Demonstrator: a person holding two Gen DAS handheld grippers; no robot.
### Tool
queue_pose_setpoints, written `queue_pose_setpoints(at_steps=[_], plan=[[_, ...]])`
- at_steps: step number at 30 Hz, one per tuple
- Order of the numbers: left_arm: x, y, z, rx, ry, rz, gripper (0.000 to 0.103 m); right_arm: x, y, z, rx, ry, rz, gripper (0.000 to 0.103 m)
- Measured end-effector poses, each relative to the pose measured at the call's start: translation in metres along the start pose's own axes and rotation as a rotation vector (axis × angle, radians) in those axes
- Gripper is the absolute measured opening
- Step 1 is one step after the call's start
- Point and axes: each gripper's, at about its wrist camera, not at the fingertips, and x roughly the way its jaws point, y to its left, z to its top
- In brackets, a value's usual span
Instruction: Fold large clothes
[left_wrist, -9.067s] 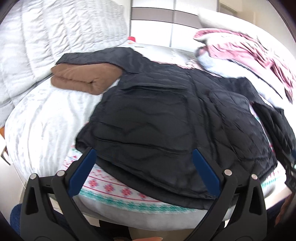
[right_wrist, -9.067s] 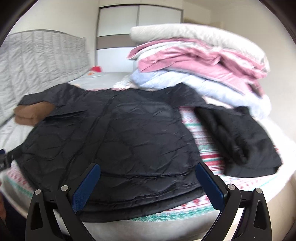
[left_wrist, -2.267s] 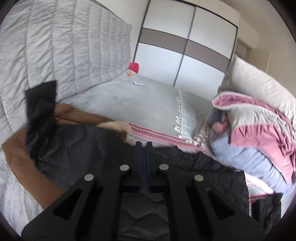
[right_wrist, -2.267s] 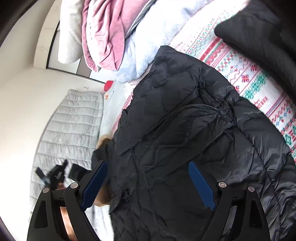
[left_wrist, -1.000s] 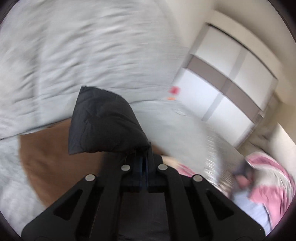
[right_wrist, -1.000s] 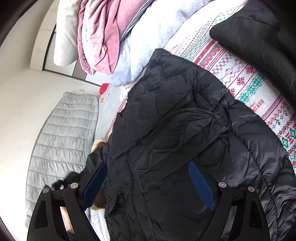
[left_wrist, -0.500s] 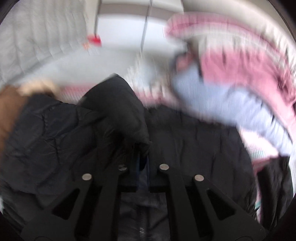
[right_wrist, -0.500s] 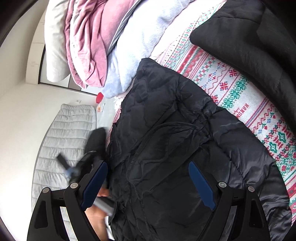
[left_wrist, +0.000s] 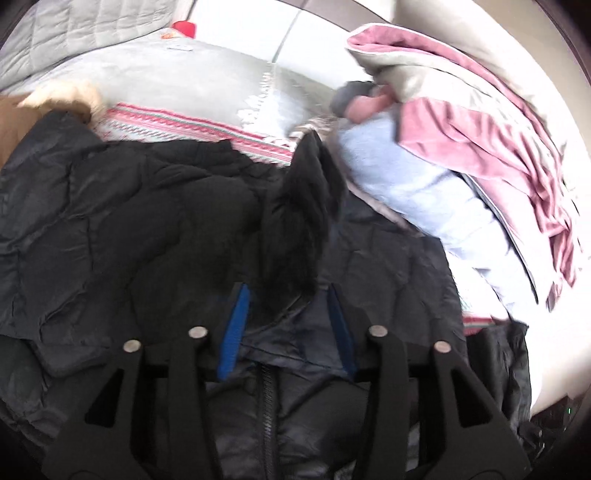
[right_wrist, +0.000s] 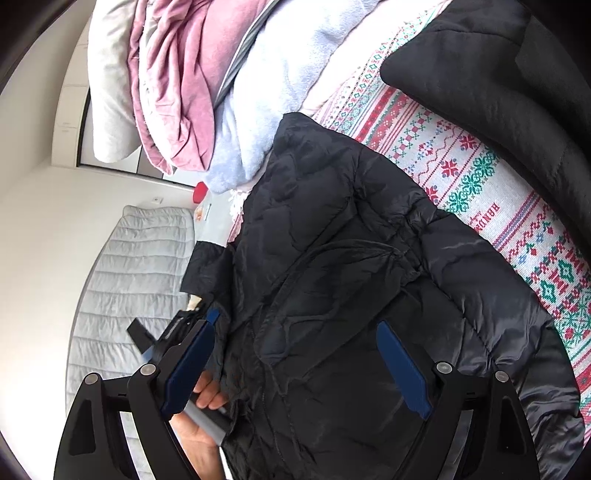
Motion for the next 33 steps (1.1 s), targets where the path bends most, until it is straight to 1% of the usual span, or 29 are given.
queue_pose_setpoints(at_steps=[2,3,5,6,7,8,10,11,12,14,16,19,22,24,26,28,30,32,33], plan=[[-0.008,-0.012,-0.005,0.034,0.022,-0.015,0.051,-0.002,0.001,0.001,-0.013,0.001,0.003,0.091],[-0.015,-0.015,-0.008,0.031,0.028,-0.031,0.051,-0.004,0.003,0.002,-0.027,-0.003,-0.003,0.091],[-0.038,-0.01,-0.018,-0.019,0.026,-0.061,0.052,-0.008,0.007,0.002,-0.069,-0.02,-0.034,0.091],[-0.05,-0.004,-0.023,-0.047,0.028,-0.059,0.053,-0.01,0.009,0.002,-0.086,-0.03,-0.05,0.091],[-0.07,0.007,-0.034,-0.077,0.027,-0.045,0.056,-0.013,0.01,0.003,-0.1,-0.04,-0.067,0.091],[-0.081,0.016,-0.04,-0.09,0.024,-0.028,0.057,-0.014,0.011,0.003,-0.106,-0.045,-0.075,0.091],[-0.113,0.04,-0.057,-0.105,0.024,0.049,0.059,-0.017,0.01,0.003,-0.106,-0.05,-0.077,0.091],[-0.138,0.057,-0.07,-0.115,0.009,0.099,0.059,-0.019,0.01,0.003,-0.102,-0.052,-0.076,0.091],[-0.149,0.066,-0.076,-0.123,-0.002,0.13,0.06,-0.02,0.01,0.003,-0.1,-0.055,-0.076,0.091],[-0.187,0.098,-0.098,-0.157,-0.029,0.226,0.063,-0.024,0.013,0.001,-0.12,-0.063,-0.084,0.091],[-0.209,0.123,-0.115,-0.192,-0.036,0.29,0.066,-0.029,0.019,-0.005,-0.164,-0.069,-0.113,0.091],[-0.224,0.148,-0.134,-0.218,-0.012,0.343,0.066,-0.036,0.026,-0.014,-0.234,-0.062,-0.159,0.091],[-0.23,0.165,-0.154,-0.235,0.01,0.315,0.066,-0.052,0.028,-0.027,-0.31,-0.048,-0.204,0.091],[-0.232,0.178,-0.173,-0.229,0.022,0.299,0.066,-0.063,0.027,-0.034,-0.351,-0.039,-0.241,0.091],[-0.237,0.191,-0.194,-0.226,0.029,0.289,0.066,-0.079,0.022,-0.044,-0.407,-0.022,-0.303,0.091],[-0.246,0.202,-0.212,-0.229,0.036,0.286,0.066,-0.094,0.011,-0.057,-0.455,-0.006,-0.352,0.091],[-0.259,0.21,-0.225,-0.232,0.044,0.288,0.066,-0.107,-0.007,-0.068,-0.471,0.022,-0.385,0.091],[-0.269,0.217,-0.234,-0.24,0.044,0.279,0.066,-0.115,-0.024,-0.077,-0.479,0.054,-0.383,0.091],[-0.274,0.22,-0.236,-0.25,0.041,0.256,0.066,-0.118,-0.029,-0.082,-0.497,0.066,-0.369,0.089]])
